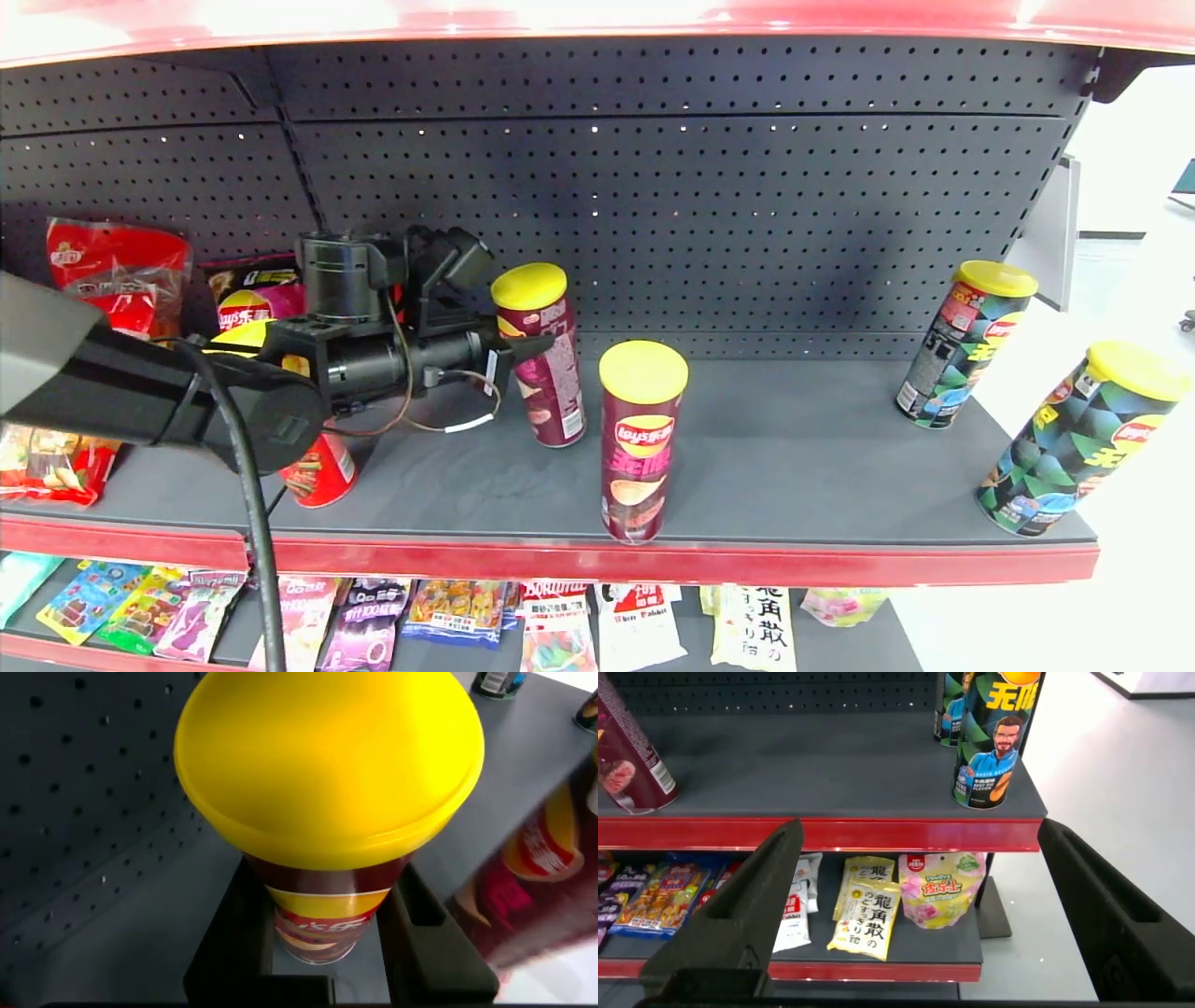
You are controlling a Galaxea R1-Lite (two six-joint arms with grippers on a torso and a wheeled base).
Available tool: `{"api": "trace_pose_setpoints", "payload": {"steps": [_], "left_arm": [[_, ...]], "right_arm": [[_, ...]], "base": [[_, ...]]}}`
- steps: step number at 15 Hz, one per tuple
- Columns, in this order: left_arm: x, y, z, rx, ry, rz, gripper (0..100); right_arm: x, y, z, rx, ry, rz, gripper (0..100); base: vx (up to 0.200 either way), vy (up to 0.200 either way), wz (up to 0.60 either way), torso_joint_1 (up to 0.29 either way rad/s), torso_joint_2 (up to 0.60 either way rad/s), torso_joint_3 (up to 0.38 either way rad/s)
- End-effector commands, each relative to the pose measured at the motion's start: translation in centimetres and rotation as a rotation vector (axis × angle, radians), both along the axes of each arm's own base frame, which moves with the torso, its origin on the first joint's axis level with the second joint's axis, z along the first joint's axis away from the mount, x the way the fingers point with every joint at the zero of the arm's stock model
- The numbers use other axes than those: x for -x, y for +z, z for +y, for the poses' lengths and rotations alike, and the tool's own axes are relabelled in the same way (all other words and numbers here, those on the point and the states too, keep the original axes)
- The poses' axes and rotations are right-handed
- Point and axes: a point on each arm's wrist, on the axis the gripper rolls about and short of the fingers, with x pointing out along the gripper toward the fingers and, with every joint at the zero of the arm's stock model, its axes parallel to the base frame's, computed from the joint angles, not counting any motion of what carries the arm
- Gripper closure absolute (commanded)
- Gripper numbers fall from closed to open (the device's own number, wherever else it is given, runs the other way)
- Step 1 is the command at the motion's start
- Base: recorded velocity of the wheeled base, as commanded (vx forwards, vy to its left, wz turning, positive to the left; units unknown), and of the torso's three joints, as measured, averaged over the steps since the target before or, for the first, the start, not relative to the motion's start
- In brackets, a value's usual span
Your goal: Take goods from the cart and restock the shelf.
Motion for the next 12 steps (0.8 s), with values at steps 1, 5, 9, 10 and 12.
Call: {"api": "trace_pose_setpoints", "payload": {"steps": [1, 5, 9, 10, 12], "left_arm": [[-1.3, -1.3, -0.9, -0.009, -0.008, 0.006, 100], [-3.0, -1.6, -2.2, 0.0, -0.024, -0.02, 100], [-4.0, -2.0, -3.5, 0.005, -0.044, -0.031, 100], [-4.0, -2.0, -3.6, 0.006, -0.045, -0.032, 100], [-4.4, -2.3, -3.9, 0.007, -0.048, -0.034, 100]], "right_arm": [[0.0, 0.0, 0.0, 0.0, 0.001, 0.001, 0], [0.0, 0.0, 0.0, 0.0, 0.001, 0.001, 0], [0.0, 0.0, 0.0, 0.0, 0.001, 0.001, 0], [0.0, 0.0, 0.0, 0.0, 0.001, 0.001, 0], [0.0, 0.0, 0.0, 0.0, 0.001, 0.001, 0]], "base": [[0.0, 0.0, 0.0, 0.0, 0.0, 0.0], [0.0, 0.0, 0.0, 0.0, 0.0, 0.0], [0.0, 0.0, 0.0, 0.0, 0.0, 0.0], [0.0, 0.0, 0.0, 0.0, 0.0, 0.0], [0.0, 0.0, 0.0, 0.0, 0.0, 0.0]]}}
